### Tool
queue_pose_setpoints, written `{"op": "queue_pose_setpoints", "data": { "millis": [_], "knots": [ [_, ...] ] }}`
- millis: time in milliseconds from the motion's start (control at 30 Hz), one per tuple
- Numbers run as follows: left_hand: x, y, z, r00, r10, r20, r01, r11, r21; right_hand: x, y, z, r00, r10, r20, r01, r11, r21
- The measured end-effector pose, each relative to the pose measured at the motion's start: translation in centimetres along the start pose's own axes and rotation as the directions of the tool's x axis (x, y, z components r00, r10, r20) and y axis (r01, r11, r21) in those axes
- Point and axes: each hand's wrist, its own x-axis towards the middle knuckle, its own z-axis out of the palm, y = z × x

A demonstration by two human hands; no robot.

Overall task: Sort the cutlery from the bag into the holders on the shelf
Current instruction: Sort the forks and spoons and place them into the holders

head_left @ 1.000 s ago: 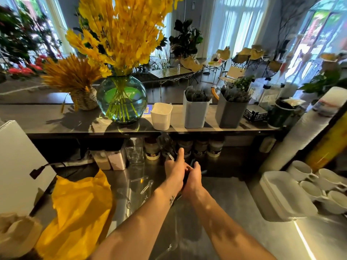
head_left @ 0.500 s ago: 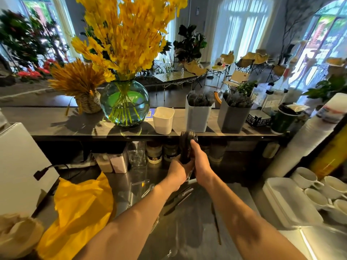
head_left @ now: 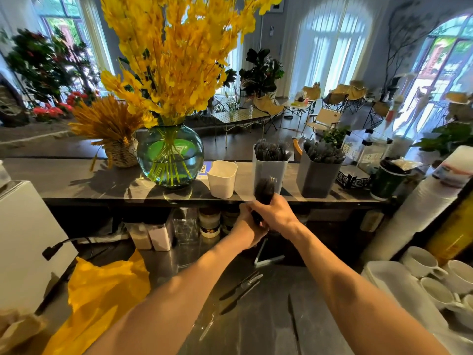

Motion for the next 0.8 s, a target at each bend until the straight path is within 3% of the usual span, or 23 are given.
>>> {"op": "queue_pose_setpoints", "data": {
  "millis": [200, 267, 500, 800],
  "knots": [
    [3.4, 3.8, -1.4, 0.991, 0.125, 0.055, -0.128, 0.99, 0.053, 1.9, -2.8, -3.2, 0.996, -0.087, -0.027, 0.088, 0.994, 0.063],
    [3.7, 5.8, -1.8, 0.985, 0.168, 0.022, -0.17, 0.973, 0.156, 2.6, -3.6, -4.0, 0.991, -0.13, -0.042, 0.132, 0.989, 0.06],
    [8.5, 7.8, -3.4, 0.996, 0.075, 0.055, -0.077, 0.996, 0.05, 6.4, -4.9, -8.0, 0.957, -0.179, -0.227, 0.206, 0.973, 0.101],
    [14.7, 9.4, -5.8, 0.978, 0.184, -0.094, -0.177, 0.981, 0.076, 11.5, -8.4, -12.8, 0.888, -0.302, -0.348, 0.368, 0.919, 0.141]
  ]
}}
